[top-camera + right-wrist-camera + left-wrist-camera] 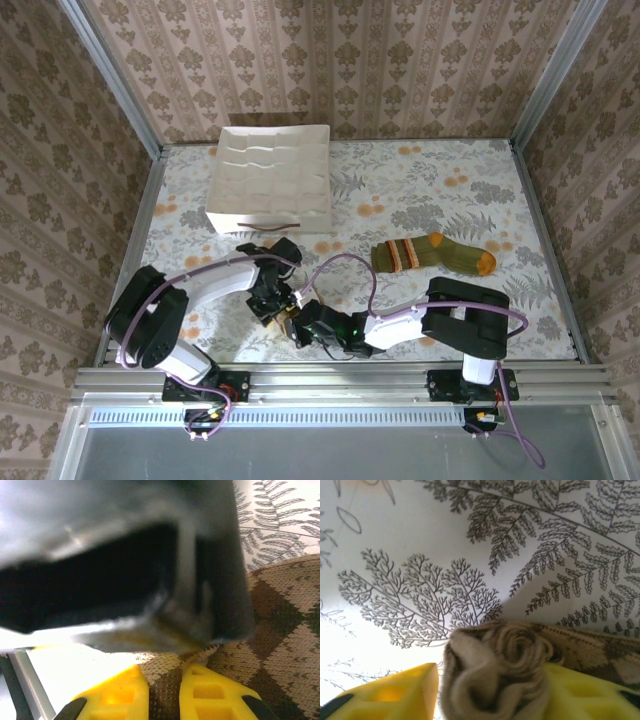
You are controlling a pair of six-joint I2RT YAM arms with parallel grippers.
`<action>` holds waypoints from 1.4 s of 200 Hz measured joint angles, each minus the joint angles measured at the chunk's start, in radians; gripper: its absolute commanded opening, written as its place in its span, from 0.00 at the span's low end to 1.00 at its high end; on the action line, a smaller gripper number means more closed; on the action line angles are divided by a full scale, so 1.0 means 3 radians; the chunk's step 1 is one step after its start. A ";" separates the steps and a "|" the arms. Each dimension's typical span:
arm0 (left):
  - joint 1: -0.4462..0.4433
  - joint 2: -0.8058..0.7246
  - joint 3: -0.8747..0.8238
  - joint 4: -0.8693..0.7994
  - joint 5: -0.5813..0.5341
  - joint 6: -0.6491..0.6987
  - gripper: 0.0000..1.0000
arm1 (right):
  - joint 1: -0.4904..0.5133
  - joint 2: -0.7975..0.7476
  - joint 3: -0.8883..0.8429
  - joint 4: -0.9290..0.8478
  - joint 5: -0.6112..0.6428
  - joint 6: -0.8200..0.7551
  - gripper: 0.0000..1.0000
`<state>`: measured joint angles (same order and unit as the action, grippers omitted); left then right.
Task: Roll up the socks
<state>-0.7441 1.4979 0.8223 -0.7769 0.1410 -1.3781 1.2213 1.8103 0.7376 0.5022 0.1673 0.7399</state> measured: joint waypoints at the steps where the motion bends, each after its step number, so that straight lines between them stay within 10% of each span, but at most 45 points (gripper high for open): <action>1: 0.0003 -0.0008 -0.0004 0.0003 0.0003 0.0000 0.66 | -0.0003 -0.0001 -0.0003 0.0005 -0.0001 0.0003 0.00; 46: 0.0201 -0.0636 -0.0172 0.0370 0.0078 0.0093 0.76 | -0.0186 -0.0003 -0.0292 0.0493 -0.0342 0.0206 0.00; 99: 0.0259 -0.1237 -0.0708 0.0774 0.0290 0.0181 0.65 | -0.0383 0.0022 -0.0543 0.0938 -0.0757 0.0365 0.00; 194: 0.0165 -0.0889 -0.0970 0.1275 0.0423 0.0315 0.50 | -0.0572 0.0140 -0.0662 0.1284 -0.1128 0.0654 0.00; 247: 0.0148 -0.0511 -0.0796 0.1319 0.0462 0.0367 0.05 | -0.0807 0.0112 -0.0580 0.1066 -0.1542 0.0460 0.00; 280: 0.0078 -0.0376 -0.0590 0.1128 0.0322 0.0118 0.00 | -0.1087 0.0057 -0.0290 0.0421 -0.2028 -0.0181 0.27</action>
<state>-0.7208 1.3849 0.6453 -0.4385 0.2375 -1.3426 0.8951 1.8275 0.6506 0.6285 -0.4412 0.6857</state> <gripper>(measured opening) 0.085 0.169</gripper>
